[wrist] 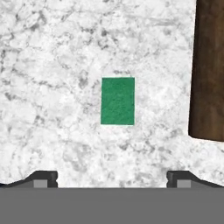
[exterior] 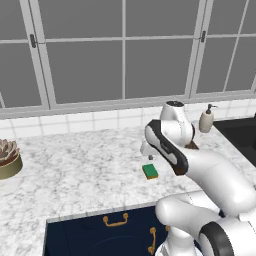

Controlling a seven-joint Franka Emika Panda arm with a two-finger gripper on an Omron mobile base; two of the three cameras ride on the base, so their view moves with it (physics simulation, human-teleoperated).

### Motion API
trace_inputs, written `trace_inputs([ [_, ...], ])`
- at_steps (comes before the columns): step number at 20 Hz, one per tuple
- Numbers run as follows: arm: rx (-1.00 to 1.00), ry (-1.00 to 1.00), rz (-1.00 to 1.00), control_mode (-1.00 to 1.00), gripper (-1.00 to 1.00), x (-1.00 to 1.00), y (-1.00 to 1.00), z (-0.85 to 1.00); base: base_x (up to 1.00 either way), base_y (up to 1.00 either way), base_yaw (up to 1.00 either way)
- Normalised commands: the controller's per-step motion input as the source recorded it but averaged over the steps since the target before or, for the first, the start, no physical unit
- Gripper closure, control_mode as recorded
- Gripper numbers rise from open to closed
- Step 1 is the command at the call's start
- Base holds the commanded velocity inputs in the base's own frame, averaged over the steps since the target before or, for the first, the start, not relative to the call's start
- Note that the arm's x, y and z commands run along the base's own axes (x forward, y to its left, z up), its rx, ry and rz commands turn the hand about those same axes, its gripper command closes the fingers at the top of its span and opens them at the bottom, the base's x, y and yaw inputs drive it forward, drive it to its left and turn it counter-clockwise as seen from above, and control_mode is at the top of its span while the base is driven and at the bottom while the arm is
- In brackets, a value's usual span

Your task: Pick up the sponge from the counter and clean the cutting board by briefly scrubbing or pressing down on the cutting board. Once finished, release the sponge.

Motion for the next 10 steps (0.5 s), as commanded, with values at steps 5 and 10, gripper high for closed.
trace_inputs([
  [5, -0.04, 0.00, 0.00, -1.00, -1.00, 0.21, 0.09, -0.31, 0.00, 0.00, 0.00],
  [10, -0.01, 0.02, 0.00, -1.00, -1.00, 0.37, 0.01, -0.25, 0.00, 0.00, 0.00],
])
